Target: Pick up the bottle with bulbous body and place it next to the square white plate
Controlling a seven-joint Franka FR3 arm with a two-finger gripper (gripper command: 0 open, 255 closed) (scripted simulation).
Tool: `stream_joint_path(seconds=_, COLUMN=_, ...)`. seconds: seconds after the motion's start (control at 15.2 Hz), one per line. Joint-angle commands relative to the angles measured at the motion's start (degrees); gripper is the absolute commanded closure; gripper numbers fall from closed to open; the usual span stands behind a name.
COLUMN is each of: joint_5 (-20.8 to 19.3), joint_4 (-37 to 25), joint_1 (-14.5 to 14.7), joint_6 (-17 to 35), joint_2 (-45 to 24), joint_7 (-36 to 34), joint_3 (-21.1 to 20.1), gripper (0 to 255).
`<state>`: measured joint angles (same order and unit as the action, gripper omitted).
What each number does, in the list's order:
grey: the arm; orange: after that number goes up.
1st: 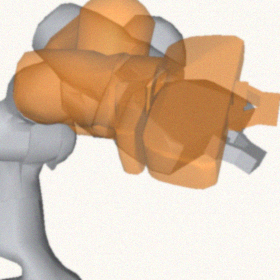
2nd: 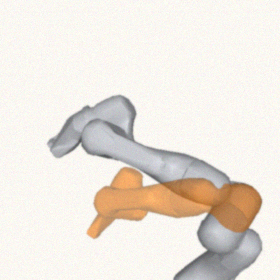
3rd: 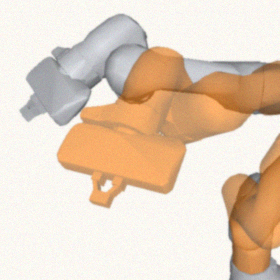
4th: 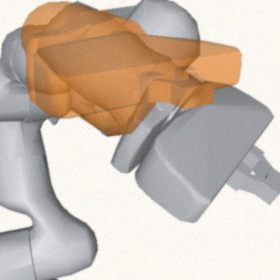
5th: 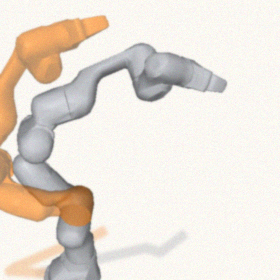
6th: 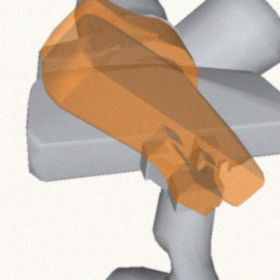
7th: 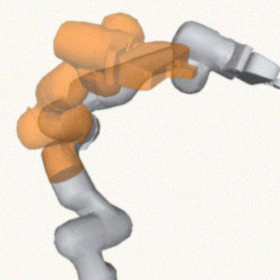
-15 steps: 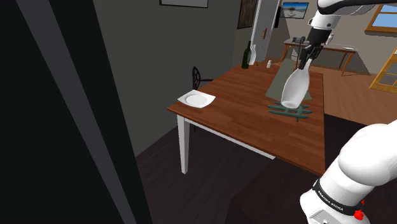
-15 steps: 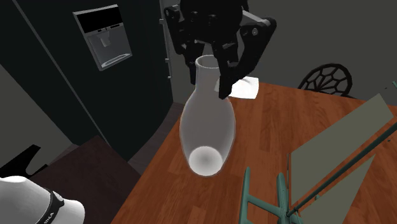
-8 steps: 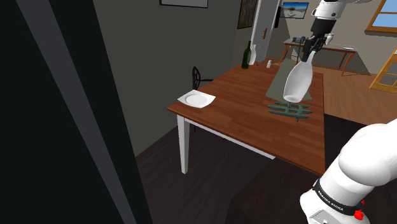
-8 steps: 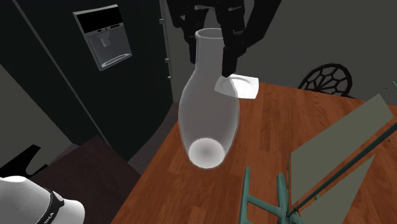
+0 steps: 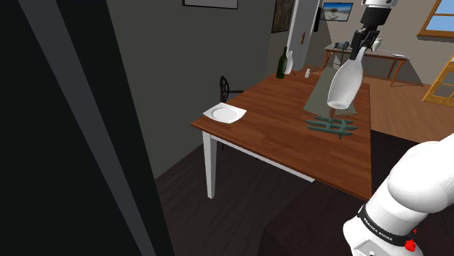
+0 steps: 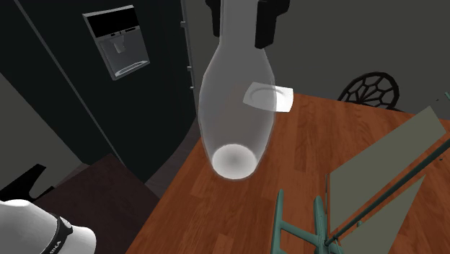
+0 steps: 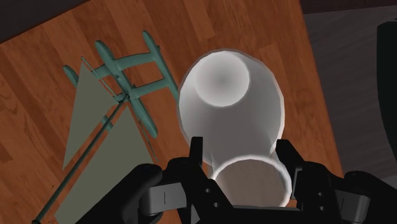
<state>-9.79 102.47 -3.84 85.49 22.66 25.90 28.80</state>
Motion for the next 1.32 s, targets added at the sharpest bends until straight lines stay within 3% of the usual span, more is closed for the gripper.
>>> stream_joint_path(seconds=0.0, joint_5=0.4, joint_4=-2.4, joint_1=0.2, joint_6=-1.6, joint_2=-0.9, joint_7=0.1, joint_3=0.0, gripper=255)
stream_joint_path(seconds=0.73, joint_5=2.3, joint_4=-15.4, joint_1=0.9, joint_6=-10.0, joint_2=-5.8, joint_7=1.9, joint_3=1.0, gripper=255)
stream_joint_path(seconds=1.25, joint_5=4.4, joint_4=-9.8, joint_1=3.9, joint_6=-2.6, joint_2=-8.5, joint_7=-7.1, joint_3=-4.1, gripper=255)
